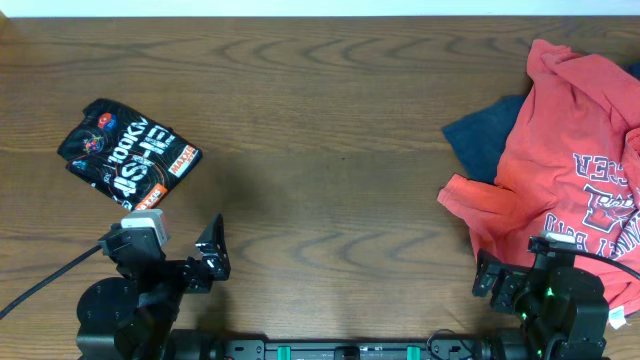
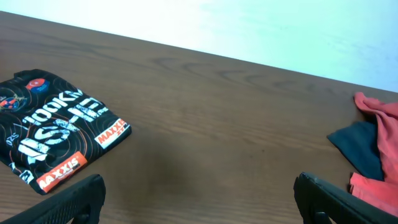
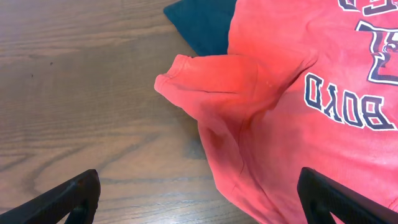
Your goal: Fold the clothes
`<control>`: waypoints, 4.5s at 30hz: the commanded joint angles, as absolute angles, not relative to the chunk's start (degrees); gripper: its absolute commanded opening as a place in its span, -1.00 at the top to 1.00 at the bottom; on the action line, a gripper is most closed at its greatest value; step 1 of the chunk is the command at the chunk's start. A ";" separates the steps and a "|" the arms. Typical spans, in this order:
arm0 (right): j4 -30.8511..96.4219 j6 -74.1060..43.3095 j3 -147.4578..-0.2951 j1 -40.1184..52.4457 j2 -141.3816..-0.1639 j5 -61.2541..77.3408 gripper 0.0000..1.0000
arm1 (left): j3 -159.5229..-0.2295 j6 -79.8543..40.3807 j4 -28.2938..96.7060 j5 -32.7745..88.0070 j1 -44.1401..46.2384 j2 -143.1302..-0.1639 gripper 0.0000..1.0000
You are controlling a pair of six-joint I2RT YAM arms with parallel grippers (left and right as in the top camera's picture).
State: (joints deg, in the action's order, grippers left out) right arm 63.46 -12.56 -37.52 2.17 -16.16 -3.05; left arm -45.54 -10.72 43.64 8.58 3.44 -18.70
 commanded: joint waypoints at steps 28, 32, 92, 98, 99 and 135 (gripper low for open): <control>0.51 -5.06 -0.32 2.22 -0.27 0.23 -0.99 | -45.25 -11.44 43.64 8.10 3.36 -18.61 -0.96; 4.23 -5.06 -0.32 2.22 -0.40 0.67 -0.98 | -45.25 -11.46 43.64 8.10 3.36 -18.61 -0.96; 4.23 -5.06 -0.32 2.22 -0.60 0.67 -0.98 | -0.23 5.96 0.69 6.61 -2.81 -0.10 -0.96; 4.23 -5.06 -0.32 2.22 -0.60 0.67 -0.98 | -0.23 5.96 3.40 6.59 -2.68 -0.12 -0.95; 4.23 -5.06 -0.32 2.22 -0.60 0.67 -0.99 | -0.23 5.96 3.38 6.59 -2.68 -0.19 -0.96; 4.23 -5.06 -0.32 2.22 -0.60 0.67 -0.99 | -0.23 5.96 3.40 6.57 -2.68 -0.23 -0.96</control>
State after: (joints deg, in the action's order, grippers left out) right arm 3.99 -5.78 -0.38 2.13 -0.73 0.58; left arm -0.99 4.97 1.21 5.98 -2.57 -0.58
